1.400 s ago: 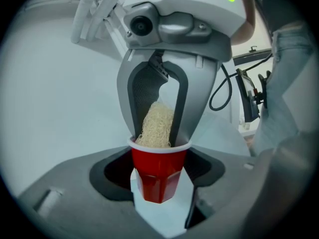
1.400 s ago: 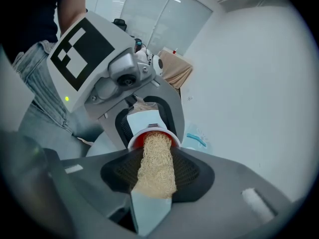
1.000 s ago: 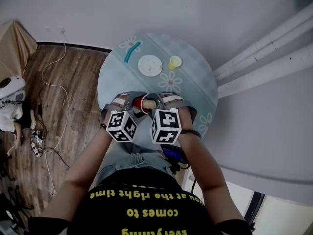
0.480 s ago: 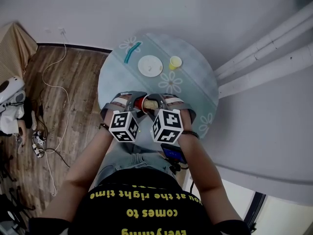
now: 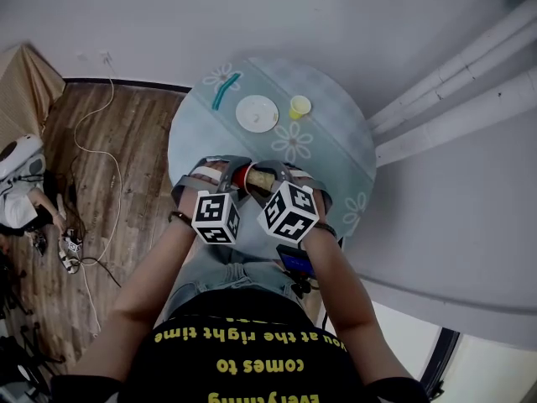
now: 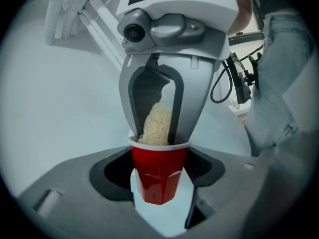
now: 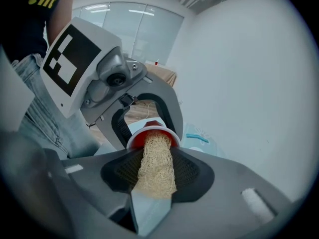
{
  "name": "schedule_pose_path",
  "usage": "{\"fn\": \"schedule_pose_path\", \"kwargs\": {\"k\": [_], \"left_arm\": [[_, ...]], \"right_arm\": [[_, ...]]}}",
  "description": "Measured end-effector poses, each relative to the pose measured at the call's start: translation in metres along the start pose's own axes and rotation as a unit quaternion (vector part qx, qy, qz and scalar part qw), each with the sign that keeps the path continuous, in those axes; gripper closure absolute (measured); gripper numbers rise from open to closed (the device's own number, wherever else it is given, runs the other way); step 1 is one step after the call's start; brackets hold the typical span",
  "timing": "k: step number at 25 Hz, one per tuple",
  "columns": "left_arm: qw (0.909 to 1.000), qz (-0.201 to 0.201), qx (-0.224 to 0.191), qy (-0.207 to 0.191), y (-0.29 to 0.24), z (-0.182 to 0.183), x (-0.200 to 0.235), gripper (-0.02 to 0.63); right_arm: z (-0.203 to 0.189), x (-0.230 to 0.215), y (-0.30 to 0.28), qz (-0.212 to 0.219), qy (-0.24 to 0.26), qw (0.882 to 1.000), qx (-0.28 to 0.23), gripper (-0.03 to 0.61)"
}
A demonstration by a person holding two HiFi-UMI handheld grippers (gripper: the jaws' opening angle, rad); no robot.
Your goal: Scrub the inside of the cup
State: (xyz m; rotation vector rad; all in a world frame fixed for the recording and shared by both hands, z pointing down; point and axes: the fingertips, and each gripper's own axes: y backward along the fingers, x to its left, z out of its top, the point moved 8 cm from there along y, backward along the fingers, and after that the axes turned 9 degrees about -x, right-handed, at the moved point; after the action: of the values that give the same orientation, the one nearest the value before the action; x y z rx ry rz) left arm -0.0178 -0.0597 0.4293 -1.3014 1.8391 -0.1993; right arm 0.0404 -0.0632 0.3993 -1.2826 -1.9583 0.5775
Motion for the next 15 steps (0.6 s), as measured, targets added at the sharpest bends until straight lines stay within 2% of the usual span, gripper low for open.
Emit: {"fn": "schedule_pose_path", "kwargs": {"k": [4, 6, 15], "left_arm": [[0.9999, -0.002, 0.010, -0.010, -0.003, 0.000, 0.000, 0.301], [0.9997, 0.000, 0.016, -0.019, -0.004, 0.000, 0.002, 0.301], [0.9949, 0.008, 0.044, -0.091, -0.005, 0.001, 0.003, 0.301]], "right_arm": [[-0.005, -0.005, 0.000, 0.002, -0.055, 0.998, -0.026, 0.417], [-0.006, -0.007, -0.001, 0.001, -0.067, 0.997, -0.033, 0.417], [-0.011, -0.013, -0.002, 0.000, -0.135, 0.989, -0.069, 0.417]]}}
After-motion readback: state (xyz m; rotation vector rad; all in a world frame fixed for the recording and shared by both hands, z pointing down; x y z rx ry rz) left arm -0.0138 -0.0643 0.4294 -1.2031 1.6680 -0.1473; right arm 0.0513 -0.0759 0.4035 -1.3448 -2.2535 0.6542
